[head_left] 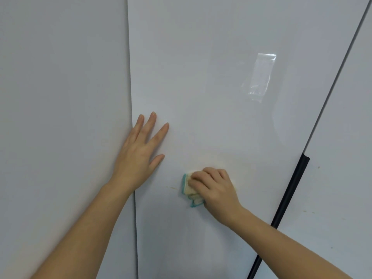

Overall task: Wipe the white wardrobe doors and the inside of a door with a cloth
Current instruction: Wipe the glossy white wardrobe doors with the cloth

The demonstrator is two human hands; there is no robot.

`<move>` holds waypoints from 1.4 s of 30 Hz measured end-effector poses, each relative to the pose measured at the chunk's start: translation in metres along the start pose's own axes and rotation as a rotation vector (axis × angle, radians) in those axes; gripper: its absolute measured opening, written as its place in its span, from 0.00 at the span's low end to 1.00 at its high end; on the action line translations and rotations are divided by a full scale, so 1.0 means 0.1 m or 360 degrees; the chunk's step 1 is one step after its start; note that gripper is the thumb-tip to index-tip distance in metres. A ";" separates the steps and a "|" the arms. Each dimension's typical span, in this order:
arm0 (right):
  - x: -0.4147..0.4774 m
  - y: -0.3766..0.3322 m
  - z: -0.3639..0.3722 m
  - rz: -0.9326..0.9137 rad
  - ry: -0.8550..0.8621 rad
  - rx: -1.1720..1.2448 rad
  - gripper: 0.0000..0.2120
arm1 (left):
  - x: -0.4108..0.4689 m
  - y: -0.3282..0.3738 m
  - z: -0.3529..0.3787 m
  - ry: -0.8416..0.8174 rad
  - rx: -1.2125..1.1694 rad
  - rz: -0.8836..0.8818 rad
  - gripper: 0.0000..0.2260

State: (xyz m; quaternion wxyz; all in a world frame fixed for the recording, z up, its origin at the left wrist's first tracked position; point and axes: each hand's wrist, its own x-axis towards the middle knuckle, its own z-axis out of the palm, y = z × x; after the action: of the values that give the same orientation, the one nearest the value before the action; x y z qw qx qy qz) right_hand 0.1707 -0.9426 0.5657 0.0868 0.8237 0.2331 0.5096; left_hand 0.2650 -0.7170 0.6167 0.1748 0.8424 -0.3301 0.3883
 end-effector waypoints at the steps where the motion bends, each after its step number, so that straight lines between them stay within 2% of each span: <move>1: 0.11 0.02 -0.04 0.0031 0.0035 0.0011 0.18 | 0.00 0.00 -0.01 0.0007 -0.0023 0.0001 0.36; 4: 0.58 0.15 -0.18 0.0185 0.0210 0.0031 0.12 | 0.00 0.01 -0.06 0.0041 -0.0121 -0.0015 0.34; 7: 0.85 0.14 -0.17 0.0297 0.0297 0.0057 0.13 | 0.01 0.02 -0.13 0.0114 -0.0287 -0.0147 0.34; 11: 0.54 -0.14 0.14 0.0039 0.0128 0.0019 0.08 | 0.00 0.02 -0.19 0.0172 -0.0428 -0.0241 0.33; 14: 0.45 -0.21 0.21 -0.0070 0.0001 0.0030 0.09 | -0.01 0.01 -0.20 0.0160 -0.0455 -0.0274 0.33; 21: 1.15 -0.11 0.03 0.0221 0.0289 0.0054 0.11 | -0.01 0.01 -0.25 0.0149 -0.0648 -0.0345 0.32; 26: 0.59 -0.27 0.13 0.0158 -0.0056 0.0233 0.15 | -0.03 0.03 -0.22 0.0137 -0.0679 -0.0407 0.30; 28: 0.49 -0.25 0.00 0.0357 -0.0097 0.0522 0.19 | -0.05 0.07 -0.20 0.0159 -0.0706 -0.0441 0.29; 30: 0.55 -0.23 -0.27 0.0779 0.0006 0.0864 0.21 | -0.10 0.13 -0.19 0.0197 -0.0778 -0.0476 0.27; 32: 0.65 -0.23 -0.51 0.1199 0.0162 0.1144 0.20 | -0.19 0.22 -0.20 0.0298 -0.0920 -0.0549 0.23; 34: 0.70 -0.20 -0.66 0.1490 0.0262 0.1377 0.18 | -0.25 0.37 -0.22 0.0339 -0.1169 -0.0683 0.17; 35: 0.70 -0.18 -0.69 0.1575 0.0285 0.1476 0.16 | -0.26 0.44 -0.24 0.0272 -0.1332 -0.0767 0.14; 37: 0.70 -0.16 -0.71 0.1709 0.0322 0.1652 0.12 | -0.27 0.58 -0.24 -0.0039 -0.1718 -0.0911 0.09; 40: 0.65 -0.16 -0.71 0.1920 0.0400 0.1867 0.11 | -0.27 0.77 -0.27 -0.0534 -0.2055 -0.1064 0.23; 42: 0.62 -0.14 -0.74 0.1978 0.0430 0.1935 0.11 | -0.27 0.94 -0.30 -0.0645 -0.2059 -0.1077 0.27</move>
State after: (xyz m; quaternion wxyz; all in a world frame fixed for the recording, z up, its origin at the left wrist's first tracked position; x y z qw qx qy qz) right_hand 0.1246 -0.9077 0.6438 -0.6881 0.6379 -0.0183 0.3454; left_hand 0.1705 -0.7572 0.6185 0.6798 0.6821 -0.2413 -0.1200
